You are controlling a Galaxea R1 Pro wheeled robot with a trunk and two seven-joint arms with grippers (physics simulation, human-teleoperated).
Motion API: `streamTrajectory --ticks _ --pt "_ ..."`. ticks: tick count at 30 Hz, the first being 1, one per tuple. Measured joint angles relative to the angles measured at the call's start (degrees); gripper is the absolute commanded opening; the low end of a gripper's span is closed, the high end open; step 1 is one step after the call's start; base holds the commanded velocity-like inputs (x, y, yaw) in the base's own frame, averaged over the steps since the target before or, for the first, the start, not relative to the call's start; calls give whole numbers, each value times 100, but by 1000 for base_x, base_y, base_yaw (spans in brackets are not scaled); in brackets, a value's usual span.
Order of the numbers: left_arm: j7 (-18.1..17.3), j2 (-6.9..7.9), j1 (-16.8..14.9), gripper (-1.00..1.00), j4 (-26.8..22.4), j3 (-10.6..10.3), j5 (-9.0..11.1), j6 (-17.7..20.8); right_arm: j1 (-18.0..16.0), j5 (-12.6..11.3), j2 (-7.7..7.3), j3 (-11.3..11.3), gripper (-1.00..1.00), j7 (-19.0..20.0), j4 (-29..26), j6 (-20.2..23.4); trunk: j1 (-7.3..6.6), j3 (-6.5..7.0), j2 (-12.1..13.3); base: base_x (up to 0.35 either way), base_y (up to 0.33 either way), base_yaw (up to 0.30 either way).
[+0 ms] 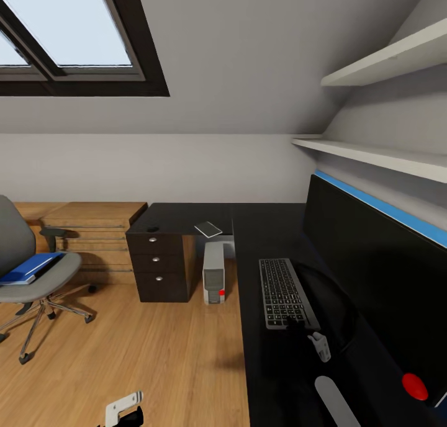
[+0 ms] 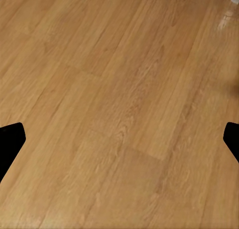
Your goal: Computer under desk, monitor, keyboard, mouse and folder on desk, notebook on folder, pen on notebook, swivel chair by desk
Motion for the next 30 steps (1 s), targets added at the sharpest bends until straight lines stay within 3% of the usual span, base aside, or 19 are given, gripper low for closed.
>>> streamTrajectory --ticks 1,30 --pt "1 -1 0 100 0 0 0 0 0 0 0 0 100 0 0 0 0 0 0 0 0 0" --pt "-2 3 0 100 0 0 0 0 0 -5 -26 0 100 31 0 0 0 0 0 0 -15 0"
